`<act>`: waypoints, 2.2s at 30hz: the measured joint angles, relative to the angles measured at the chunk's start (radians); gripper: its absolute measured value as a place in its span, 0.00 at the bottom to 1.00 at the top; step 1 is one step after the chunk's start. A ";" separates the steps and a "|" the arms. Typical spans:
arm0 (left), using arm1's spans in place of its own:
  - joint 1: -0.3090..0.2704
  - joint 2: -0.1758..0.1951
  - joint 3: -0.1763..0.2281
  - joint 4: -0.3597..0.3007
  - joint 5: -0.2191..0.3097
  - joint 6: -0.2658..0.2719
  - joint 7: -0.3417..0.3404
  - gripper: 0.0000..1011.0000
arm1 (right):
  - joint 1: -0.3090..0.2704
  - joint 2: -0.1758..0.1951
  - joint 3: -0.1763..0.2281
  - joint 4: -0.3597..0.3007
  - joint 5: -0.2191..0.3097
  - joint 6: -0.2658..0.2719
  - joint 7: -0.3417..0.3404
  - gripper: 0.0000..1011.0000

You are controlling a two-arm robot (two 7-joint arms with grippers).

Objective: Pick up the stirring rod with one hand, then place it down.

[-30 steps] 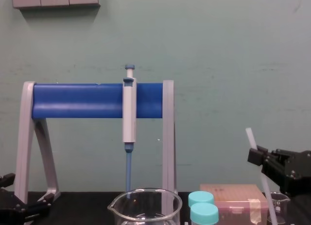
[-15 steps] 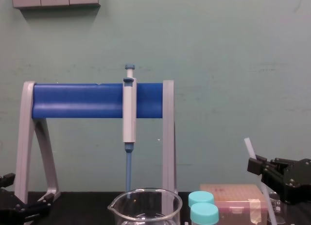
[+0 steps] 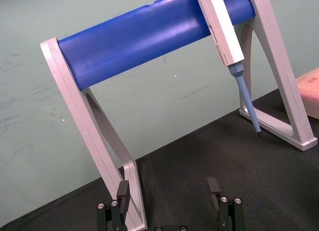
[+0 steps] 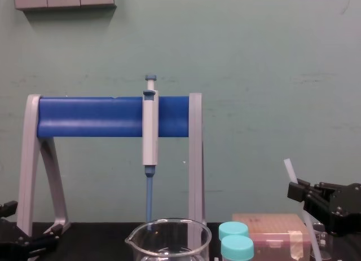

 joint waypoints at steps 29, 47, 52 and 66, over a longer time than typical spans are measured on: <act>0.000 0.000 0.000 0.000 0.000 0.000 0.000 0.99 | -0.001 0.000 0.001 -0.001 0.000 -0.003 0.000 0.83; 0.000 0.000 0.000 0.000 0.000 0.000 0.000 0.99 | -0.001 0.001 0.000 -0.003 -0.002 -0.003 -0.002 0.99; 0.000 0.000 0.000 0.000 0.000 0.000 0.000 0.99 | -0.009 0.009 0.000 -0.029 -0.018 -0.011 -0.014 0.99; 0.000 0.000 0.000 0.000 0.000 0.000 0.000 0.99 | -0.102 0.020 0.058 -0.200 -0.159 -0.099 -0.166 0.99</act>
